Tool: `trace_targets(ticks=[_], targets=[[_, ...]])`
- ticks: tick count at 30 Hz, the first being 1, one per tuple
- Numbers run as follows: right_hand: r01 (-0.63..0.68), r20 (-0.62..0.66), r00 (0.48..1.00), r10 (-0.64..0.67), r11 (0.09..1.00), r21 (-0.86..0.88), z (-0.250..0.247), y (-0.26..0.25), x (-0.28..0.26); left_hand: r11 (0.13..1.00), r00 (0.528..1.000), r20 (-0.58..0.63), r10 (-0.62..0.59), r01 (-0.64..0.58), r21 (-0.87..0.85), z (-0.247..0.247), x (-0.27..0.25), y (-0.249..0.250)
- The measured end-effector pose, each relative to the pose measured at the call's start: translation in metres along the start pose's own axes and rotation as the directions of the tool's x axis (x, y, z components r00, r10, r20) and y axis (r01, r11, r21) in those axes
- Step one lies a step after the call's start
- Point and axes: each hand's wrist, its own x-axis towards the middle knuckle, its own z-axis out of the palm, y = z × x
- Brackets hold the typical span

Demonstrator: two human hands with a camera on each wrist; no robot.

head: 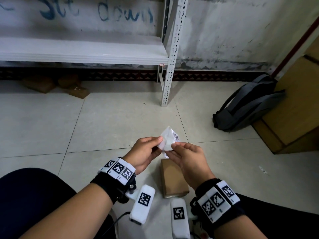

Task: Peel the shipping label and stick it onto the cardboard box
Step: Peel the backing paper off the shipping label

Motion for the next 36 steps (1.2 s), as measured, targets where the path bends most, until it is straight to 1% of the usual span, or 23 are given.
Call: trace_targets(ticks=[3, 6, 7, 9, 11, 13, 16, 18, 20, 21, 22, 24, 26, 28, 30, 32, 34, 36], targets=[[-0.014, 0.005, 1.0, 0.014, 0.996, 0.084, -0.002, -0.002, 0.004, 0.976, 0.995, -0.012, -0.104, 0.099, -0.196, 0.001, 0.002, -0.001], [-0.041, 0.022, 0.999, 0.038, 0.988, 0.151, -0.006, -0.004, 0.009, 0.958, 0.988, -0.031, -0.152, 0.139, -0.249, 0.001, 0.004, -0.002], [-0.055, 0.027, 0.998, 0.051, 0.983, 0.173, -0.007, -0.004, 0.01, 0.963, 0.988, -0.037, -0.147, 0.135, -0.233, 0.002, 0.004, -0.001], [-0.077, 0.052, 0.996, 0.069, 0.983, 0.17, -0.008, -0.006, 0.011, 0.988, 0.995, -0.051, -0.086, 0.078, -0.133, 0.003, 0.004, 0.0], [-0.075, 0.053, 0.996, 0.069, 0.991, 0.115, -0.008, -0.007, 0.011, 1.0, 0.999, -0.047, -0.006, 0.005, -0.003, 0.002, 0.004, 0.0], [-0.063, 0.033, 0.998, 0.061, 0.997, 0.052, -0.007, -0.007, 0.012, 0.997, 0.999, -0.025, 0.038, -0.037, 0.07, 0.001, 0.002, -0.002], [-0.093, 0.042, 0.995, 0.091, 0.995, 0.039, -0.006, -0.009, 0.011, 0.986, 0.998, 0.01, 0.065, -0.065, 0.151, 0.0, 0.001, -0.003], [-0.118, 0.066, 0.991, 0.117, 0.993, 0.018, -0.006, -0.011, 0.01, 0.968, 0.994, 0.023, 0.109, -0.111, 0.226, 0.0, 0.001, -0.005], [-0.095, 0.063, 0.993, 0.101, 0.991, -0.091, -0.005, -0.01, 0.011, 0.937, 0.987, 0.045, 0.156, -0.162, 0.311, 0.001, 0.001, -0.006], [-0.064, 0.042, 0.997, 0.071, 0.987, -0.146, -0.004, -0.008, 0.012, 0.924, 0.984, 0.058, 0.17, -0.18, 0.337, 0.003, 0.001, -0.007], [-0.033, 0.013, 0.999, 0.036, 0.981, -0.189, -0.004, -0.006, 0.014, 0.924, 0.983, 0.068, 0.168, -0.181, 0.338, 0.003, 0.001, -0.007], [0.002, -0.031, 0.999, -0.009, 0.971, -0.239, -0.005, -0.002, 0.018, 0.955, 0.99, 0.098, 0.101, -0.124, 0.268, 0.005, 0.001, -0.007], [0.003, -0.028, 1.0, -0.011, 0.969, -0.248, -0.004, -0.001, 0.02, 0.981, 0.991, 0.134, 0.027, -0.052, 0.186, 0.004, 0.002, -0.004], [0.007, -0.013, 1.0, -0.011, 0.958, -0.286, -0.004, -0.001, 0.022, 0.98, 0.987, 0.158, -0.003, -0.029, 0.196, 0.003, 0.005, -0.001], [0.02, -0.007, 1.0, -0.024, 0.942, -0.336, -0.003, 0.0, 0.025, 0.96, 0.989, 0.151, 0.012, -0.053, 0.274, 0.005, 0.007, 0.001], [0.034, -0.01, 0.999, -0.04, 0.942, -0.334, -0.002, 0.002, 0.027, 0.94, 0.993, 0.114, 0.044, -0.08, 0.333, 0.007, 0.009, -0.003], [0.055, -0.019, 0.998, -0.064, 0.945, -0.323, -0.003, 0.003, 0.028, 0.928, 0.995, 0.075, 0.062, -0.085, 0.362, 0.009, 0.011, -0.009], [0.089, -0.018, 0.995, -0.103, 0.926, -0.367, -0.004, 0.004, 0.028, 0.924, 0.995, 0.038, 0.088, -0.095, 0.371, 0.009, 0.013, -0.013]])
